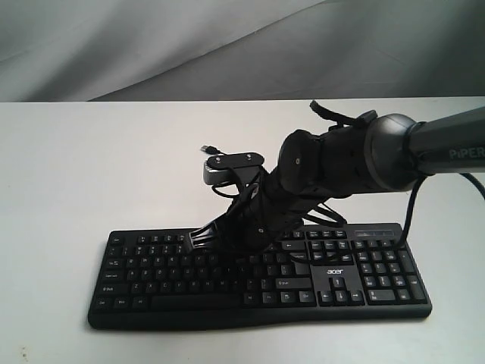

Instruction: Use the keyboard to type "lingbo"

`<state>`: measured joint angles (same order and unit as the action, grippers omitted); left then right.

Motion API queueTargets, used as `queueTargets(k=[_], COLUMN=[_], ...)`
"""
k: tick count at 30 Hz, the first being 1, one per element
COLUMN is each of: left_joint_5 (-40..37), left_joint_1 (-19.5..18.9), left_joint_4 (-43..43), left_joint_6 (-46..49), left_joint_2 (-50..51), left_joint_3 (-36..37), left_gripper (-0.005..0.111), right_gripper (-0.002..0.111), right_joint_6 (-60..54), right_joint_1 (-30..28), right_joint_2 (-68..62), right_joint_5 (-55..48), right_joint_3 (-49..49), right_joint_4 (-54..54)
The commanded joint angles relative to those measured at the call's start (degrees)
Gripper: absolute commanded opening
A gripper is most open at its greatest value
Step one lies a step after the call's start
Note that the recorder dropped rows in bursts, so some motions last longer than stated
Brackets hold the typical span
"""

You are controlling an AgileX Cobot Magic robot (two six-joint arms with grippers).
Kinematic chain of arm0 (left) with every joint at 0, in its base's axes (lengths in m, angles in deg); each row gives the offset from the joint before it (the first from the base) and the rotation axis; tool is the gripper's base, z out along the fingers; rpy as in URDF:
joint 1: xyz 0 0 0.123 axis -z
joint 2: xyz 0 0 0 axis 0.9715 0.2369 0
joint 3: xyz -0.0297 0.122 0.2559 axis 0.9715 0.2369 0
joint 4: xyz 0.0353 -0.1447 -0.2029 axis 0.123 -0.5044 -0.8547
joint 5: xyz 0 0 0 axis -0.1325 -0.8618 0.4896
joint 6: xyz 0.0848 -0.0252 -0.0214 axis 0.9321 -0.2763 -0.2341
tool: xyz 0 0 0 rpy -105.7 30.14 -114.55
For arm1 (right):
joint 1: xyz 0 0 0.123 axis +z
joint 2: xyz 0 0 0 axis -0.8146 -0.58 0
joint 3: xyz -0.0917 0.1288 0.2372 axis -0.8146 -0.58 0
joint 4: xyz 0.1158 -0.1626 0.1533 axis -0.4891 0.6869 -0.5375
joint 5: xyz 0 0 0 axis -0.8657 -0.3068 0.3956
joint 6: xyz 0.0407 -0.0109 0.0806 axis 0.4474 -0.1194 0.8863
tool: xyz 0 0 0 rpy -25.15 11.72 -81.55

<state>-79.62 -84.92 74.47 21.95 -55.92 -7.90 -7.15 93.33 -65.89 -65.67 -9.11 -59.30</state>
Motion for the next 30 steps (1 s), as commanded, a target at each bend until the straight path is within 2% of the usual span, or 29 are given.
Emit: queueTargets(k=[1, 22, 30], left_joint_5=[0.3, 0.3, 0.3], left_joint_1=[-0.1, -0.1, -0.1], left_joint_4=[-0.5, -0.5, -0.5], left_joint_6=[-0.2, -0.2, -0.2], left_joint_2=[-0.1, -0.1, -0.1], left_joint_3=[0.2, 0.2, 0.2], left_gripper=[0.001, 0.001, 0.001], right_gripper=[0.0, 0.0, 0.0], right_joint_6=[-0.2, 0.7, 0.3], right_joint_1=[0.1, 0.1, 0.1], right_joint_2=[0.0, 0.1, 4.9], right_joint_5=[0.1, -0.2, -0.7], right_joint_3=[0.3, 0.3, 0.3], right_joint_4=[0.1, 1.0, 1.0])
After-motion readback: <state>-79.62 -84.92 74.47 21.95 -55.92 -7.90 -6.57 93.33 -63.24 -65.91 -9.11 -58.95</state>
